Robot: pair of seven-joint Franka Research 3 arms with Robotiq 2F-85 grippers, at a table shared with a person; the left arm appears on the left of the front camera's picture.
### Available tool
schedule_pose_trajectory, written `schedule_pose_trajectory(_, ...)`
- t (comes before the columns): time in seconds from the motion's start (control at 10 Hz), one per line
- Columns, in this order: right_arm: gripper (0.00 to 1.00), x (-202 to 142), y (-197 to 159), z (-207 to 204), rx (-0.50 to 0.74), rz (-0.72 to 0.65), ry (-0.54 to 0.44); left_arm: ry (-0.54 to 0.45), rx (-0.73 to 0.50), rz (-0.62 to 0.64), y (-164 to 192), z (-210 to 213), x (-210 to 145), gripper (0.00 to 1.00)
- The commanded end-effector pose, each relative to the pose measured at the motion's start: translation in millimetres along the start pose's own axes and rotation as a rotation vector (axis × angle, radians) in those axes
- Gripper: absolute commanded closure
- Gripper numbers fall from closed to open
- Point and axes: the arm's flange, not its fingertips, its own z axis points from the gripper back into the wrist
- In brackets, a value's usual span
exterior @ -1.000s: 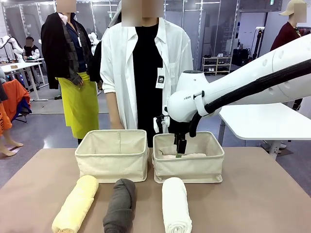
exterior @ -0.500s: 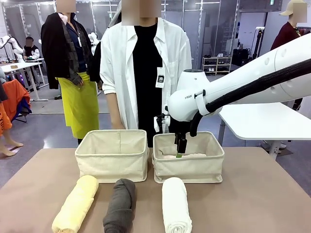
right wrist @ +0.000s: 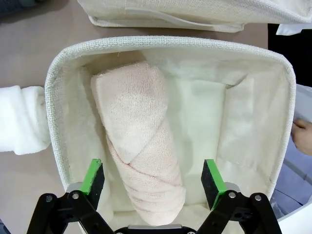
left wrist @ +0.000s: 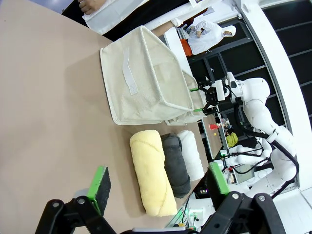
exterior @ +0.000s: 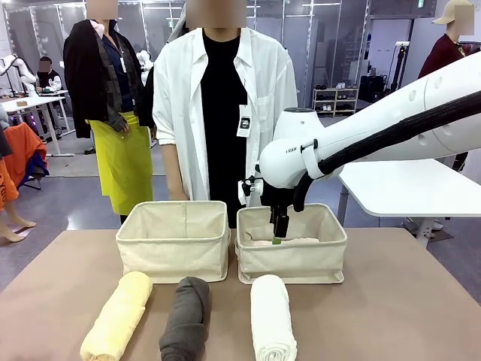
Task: Divide the towels into two baskets.
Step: Pick up one hotel-folded towel from the bottom of the table and place it in the Fabric basket indicated by the person.
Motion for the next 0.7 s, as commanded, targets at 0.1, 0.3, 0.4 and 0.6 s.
schedule_pose_trajectory(0.1, 0.00, 0.0, 0.0, 0.0, 0.000, 0.000, 0.000, -0.007, -0.003, -0.002, -0.7, 2.0, 0.3, 0.00)
schedule_pose_trajectory(0.3, 0.00, -4.7, 0.8, 43.2, -0.021, -0.058, -0.090, -0.007, -0.003, -0.002, -0.7, 2.0, 0.3, 0.00)
schedule_pose_trajectory(0.4, 0.00, -17.4, 5.8, 61.0, -0.008, -0.111, -0.145, -0.007, -0.003, -0.002, -0.7, 2.0, 0.3, 0.00)
schedule_pose_trajectory(0.6, 0.00, -49.1, 29.4, 88.1, 0.049, -0.251, -0.306, -0.007, -0.003, -0.002, -0.7, 2.0, 0.3, 0.00)
